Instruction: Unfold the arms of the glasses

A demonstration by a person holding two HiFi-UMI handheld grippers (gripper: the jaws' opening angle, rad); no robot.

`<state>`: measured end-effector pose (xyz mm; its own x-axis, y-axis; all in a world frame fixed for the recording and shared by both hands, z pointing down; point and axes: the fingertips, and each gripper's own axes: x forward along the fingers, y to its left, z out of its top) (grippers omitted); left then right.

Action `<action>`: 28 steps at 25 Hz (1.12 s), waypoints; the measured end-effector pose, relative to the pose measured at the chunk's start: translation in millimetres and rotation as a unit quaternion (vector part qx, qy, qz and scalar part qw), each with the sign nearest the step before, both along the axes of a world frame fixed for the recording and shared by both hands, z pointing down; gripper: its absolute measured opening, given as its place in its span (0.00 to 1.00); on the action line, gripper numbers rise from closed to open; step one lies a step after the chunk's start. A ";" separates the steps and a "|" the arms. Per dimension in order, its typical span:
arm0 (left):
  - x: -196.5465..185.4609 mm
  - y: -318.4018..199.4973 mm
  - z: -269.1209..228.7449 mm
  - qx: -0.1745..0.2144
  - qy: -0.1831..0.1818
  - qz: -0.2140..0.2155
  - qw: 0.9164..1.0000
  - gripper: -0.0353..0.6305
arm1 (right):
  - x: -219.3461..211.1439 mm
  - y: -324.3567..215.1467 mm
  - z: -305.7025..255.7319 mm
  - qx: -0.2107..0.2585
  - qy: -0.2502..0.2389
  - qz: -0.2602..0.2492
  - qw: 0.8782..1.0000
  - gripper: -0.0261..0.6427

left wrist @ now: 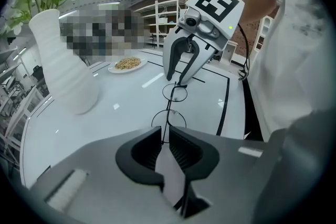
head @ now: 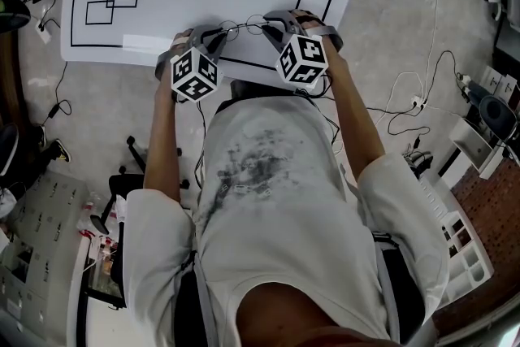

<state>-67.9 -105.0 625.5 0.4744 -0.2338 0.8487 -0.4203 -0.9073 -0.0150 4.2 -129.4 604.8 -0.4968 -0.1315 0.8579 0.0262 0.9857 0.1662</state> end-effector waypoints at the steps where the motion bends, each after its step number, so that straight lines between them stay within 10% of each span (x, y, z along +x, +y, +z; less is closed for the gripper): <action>1: 0.1 -0.3 0.1 0.000 0.000 0.001 1.000 0.12 | -0.6 0.0 0.2 0.000 0.000 -0.001 1.000 0.17; 28: 2.7 -2.3 1.0 -0.019 -0.031 0.081 0.996 0.12 | -4.3 14.1 8.2 -0.066 0.016 -0.119 0.991 0.10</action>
